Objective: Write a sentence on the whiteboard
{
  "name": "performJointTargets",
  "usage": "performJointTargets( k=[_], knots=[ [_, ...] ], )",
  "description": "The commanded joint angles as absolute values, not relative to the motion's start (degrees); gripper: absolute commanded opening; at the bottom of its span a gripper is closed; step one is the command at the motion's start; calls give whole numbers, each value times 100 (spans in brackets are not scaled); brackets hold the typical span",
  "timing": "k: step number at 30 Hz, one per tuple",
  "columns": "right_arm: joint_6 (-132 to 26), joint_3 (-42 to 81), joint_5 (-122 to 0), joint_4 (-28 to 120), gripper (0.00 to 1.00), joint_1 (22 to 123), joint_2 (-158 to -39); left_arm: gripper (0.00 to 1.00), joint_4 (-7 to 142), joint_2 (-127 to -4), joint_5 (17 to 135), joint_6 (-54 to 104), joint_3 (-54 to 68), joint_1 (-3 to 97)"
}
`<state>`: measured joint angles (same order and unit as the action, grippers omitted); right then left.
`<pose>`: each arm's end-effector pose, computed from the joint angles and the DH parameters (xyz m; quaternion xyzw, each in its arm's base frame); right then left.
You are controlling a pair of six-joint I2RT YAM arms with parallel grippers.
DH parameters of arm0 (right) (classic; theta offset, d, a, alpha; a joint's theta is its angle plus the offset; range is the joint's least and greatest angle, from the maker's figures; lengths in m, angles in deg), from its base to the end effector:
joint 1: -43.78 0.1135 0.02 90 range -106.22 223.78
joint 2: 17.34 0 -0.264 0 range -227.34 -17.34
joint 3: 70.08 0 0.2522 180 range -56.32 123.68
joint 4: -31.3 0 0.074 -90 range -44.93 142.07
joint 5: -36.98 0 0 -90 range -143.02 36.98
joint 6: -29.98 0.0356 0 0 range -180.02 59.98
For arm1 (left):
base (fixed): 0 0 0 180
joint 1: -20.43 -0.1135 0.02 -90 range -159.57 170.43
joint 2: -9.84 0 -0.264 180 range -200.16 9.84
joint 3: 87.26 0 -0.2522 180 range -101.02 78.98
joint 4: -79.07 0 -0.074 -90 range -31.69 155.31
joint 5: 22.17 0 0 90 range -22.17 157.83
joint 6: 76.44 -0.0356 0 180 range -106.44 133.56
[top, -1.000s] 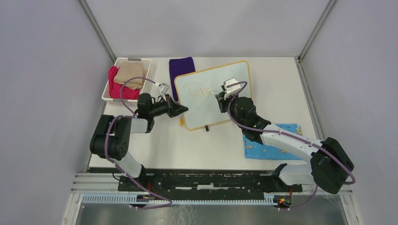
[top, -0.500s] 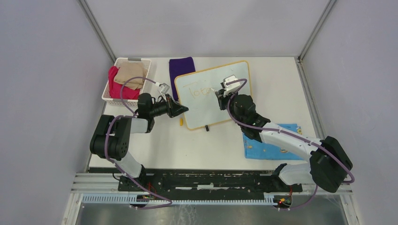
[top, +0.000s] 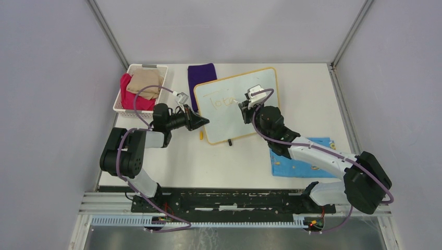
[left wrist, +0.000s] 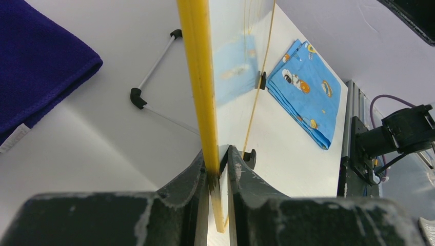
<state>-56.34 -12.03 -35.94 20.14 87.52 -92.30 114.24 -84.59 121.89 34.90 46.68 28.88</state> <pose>0.2242 0.2001 0.2843 -0.1576 0.7232 0.1659 0.6516 0.2928 -0.0726 0.1665 0.2021 0.7254 -0.4864 0.4432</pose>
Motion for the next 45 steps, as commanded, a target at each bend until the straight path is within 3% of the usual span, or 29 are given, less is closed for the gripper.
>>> performJointTargets(
  k=[1, 45],
  knots=[
    [-5559, -1383, -3667, 1826, 0, 8718, -9068, 2, 10889, -8534, 11773, 2897, 4656, 2983],
    [-5831, -1905, -3555, 1360, 0, 8717, -7948, 2, 10794, -8561, 11724, 2850, 4647, 3015]
  ],
)
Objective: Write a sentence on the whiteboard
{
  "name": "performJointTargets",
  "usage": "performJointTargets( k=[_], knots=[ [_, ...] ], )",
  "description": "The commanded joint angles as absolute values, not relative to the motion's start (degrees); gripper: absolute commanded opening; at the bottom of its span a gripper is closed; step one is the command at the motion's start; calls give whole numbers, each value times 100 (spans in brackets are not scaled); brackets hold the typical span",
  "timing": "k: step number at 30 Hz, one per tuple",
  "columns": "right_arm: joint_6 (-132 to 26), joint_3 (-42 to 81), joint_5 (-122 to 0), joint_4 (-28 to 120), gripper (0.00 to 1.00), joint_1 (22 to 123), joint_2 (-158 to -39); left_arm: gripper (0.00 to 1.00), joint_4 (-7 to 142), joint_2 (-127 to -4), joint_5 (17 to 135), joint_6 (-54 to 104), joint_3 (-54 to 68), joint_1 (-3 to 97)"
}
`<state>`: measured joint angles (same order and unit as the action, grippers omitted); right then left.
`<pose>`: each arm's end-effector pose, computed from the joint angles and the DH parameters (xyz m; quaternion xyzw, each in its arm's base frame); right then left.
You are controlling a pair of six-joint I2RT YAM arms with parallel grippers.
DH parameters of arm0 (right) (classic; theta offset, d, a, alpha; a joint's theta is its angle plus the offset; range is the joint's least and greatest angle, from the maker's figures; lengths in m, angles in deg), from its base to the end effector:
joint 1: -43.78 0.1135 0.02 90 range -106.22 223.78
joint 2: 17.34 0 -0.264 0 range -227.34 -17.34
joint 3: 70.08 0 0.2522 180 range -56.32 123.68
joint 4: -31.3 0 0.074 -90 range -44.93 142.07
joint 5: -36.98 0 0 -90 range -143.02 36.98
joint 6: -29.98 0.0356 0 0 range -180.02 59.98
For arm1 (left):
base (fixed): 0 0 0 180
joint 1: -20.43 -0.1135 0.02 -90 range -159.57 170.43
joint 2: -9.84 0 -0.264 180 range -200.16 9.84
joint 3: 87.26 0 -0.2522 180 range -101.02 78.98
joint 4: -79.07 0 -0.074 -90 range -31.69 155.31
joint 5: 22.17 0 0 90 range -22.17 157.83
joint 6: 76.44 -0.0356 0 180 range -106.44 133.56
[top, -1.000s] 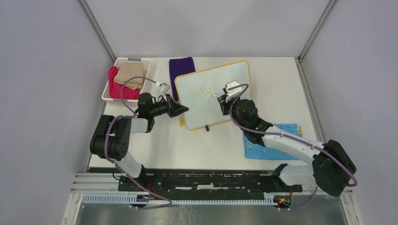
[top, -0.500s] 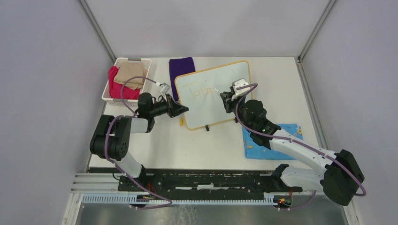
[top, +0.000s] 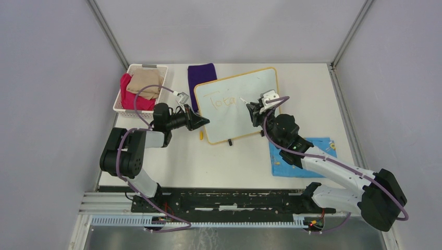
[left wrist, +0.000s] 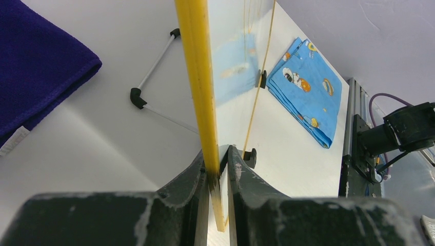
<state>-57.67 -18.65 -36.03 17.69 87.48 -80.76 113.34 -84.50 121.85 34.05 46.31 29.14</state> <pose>0.1927 0.1697 0.3003 -0.1443 0.6824 0.1826 0.6929 0.2934 -0.0741 0.1672 0.2074 0.7254 -0.4843 0.4429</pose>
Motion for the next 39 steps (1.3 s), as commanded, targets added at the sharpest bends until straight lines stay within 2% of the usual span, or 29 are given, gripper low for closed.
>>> performJointTargets(
  k=[1, 11, 39],
  knots=[
    [-5833, -1914, -3566, 1360, 0, 8718, -7951, 2, 10798, -8561, 11724, 2850, 4642, 3020],
    [-5629, -2061, -3313, 1262, 0, 8667, -8000, 2, 10797, -8563, 11715, 2850, 4637, 3011],
    [-5180, -1687, -4132, 894, 0, 8464, -8763, 2, 10789, -8565, 11705, 2837, 4645, 3018]
  ],
)
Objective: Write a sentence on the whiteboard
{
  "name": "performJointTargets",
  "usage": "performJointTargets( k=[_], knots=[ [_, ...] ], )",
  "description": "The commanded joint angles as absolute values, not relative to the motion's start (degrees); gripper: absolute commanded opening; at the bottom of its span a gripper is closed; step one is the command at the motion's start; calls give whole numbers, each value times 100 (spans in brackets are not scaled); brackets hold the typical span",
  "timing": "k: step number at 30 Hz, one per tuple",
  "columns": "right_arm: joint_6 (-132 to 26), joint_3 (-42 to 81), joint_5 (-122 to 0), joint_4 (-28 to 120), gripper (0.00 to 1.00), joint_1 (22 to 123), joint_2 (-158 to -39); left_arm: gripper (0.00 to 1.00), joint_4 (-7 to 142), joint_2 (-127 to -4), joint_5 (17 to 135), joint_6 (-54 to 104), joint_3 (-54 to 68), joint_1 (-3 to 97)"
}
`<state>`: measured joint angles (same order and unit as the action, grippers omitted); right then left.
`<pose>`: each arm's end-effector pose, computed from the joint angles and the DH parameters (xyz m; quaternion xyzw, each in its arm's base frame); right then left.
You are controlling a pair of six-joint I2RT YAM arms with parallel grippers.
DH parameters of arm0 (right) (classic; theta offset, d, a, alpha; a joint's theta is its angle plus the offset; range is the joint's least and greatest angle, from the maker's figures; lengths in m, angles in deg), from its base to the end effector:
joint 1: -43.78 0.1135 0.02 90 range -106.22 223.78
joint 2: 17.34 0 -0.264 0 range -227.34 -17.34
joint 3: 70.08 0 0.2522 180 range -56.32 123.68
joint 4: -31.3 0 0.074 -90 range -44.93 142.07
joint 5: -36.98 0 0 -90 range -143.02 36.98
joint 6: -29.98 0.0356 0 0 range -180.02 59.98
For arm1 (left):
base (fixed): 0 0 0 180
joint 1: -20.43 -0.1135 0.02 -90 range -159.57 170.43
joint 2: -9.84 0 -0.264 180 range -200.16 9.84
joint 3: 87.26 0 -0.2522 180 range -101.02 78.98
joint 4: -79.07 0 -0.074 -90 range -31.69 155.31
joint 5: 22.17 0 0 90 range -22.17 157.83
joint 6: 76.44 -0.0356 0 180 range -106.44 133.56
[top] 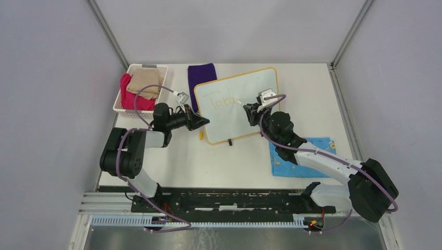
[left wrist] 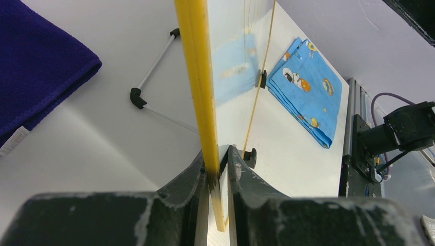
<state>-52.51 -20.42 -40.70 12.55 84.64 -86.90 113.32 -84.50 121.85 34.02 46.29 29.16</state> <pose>0.2120 0.1733 0.2729 -0.1318 0.7017 0.2152 0.6662 0.2935 -0.0742 0.1673 0.2077 0.7254 -0.4842 0.4430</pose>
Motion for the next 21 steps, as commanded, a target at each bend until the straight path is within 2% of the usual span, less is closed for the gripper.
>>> performJointTargets(
  k=[1, 21],
  knots=[
    [-5184, -1667, -4122, 883, 0, 8459, -8782, 2, 10791, -8561, 11705, 2833, 4645, 3016],
    [-5262, -1453, -3826, 975, 0, 8454, -9156, 2, 10771, -8577, 11705, 2825, 4639, 3018]
  ],
)
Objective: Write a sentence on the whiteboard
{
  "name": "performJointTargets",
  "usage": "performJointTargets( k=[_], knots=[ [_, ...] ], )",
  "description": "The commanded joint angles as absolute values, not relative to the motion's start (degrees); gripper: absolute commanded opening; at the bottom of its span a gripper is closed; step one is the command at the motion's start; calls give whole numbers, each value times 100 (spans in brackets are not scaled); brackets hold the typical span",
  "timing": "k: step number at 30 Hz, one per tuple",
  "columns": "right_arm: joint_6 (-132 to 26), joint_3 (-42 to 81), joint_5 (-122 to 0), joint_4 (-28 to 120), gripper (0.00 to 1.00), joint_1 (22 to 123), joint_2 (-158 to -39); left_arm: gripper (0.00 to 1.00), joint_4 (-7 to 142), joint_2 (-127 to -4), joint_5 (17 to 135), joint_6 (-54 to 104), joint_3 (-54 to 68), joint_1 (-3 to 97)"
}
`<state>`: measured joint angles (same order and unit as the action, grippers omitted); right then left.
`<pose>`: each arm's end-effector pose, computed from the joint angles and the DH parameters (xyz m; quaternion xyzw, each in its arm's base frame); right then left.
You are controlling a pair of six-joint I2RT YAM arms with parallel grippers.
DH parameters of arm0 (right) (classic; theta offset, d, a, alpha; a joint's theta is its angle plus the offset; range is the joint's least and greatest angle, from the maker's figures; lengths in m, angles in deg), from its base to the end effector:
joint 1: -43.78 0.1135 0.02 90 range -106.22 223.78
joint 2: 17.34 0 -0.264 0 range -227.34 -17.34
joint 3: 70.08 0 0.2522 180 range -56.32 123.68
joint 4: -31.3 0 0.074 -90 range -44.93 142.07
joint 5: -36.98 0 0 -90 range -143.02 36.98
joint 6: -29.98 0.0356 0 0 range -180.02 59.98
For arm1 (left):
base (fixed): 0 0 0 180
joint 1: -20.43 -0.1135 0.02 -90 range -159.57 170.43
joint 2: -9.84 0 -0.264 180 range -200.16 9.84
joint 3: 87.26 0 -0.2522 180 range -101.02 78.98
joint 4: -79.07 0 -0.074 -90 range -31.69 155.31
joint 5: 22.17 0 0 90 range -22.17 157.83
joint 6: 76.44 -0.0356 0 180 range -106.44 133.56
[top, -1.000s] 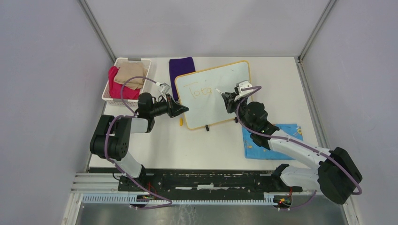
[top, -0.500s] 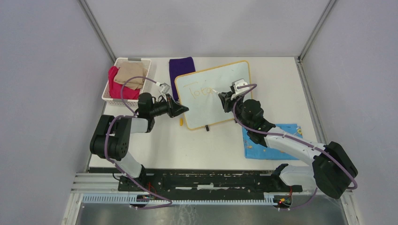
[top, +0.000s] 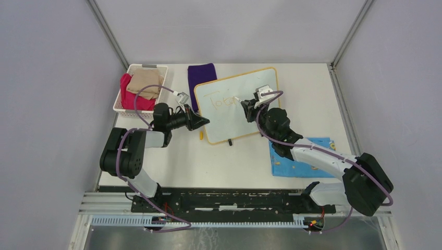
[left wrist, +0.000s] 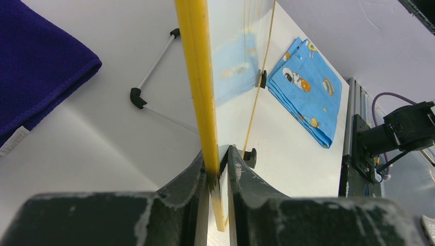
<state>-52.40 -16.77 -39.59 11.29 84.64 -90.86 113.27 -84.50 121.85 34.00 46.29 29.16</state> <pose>0.2250 0.1837 0.2791 -0.1221 0.6977 0.2123 0.6732 0.2934 -0.0742 0.1672 0.2076 0.7255 -0.4842 0.4427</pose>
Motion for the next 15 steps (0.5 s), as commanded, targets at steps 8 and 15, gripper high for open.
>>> performJointTargets(
  k=[8, 15],
  knots=[
    [-5296, -1712, -3704, 1096, 0, 8448, -9032, 2, 10767, -8574, 11688, 2823, 4639, 3018],
    [-5275, -2037, -3610, 1143, 0, 8440, -8800, 2, 10748, -8537, 11674, 2815, 4640, 3027]
  ],
)
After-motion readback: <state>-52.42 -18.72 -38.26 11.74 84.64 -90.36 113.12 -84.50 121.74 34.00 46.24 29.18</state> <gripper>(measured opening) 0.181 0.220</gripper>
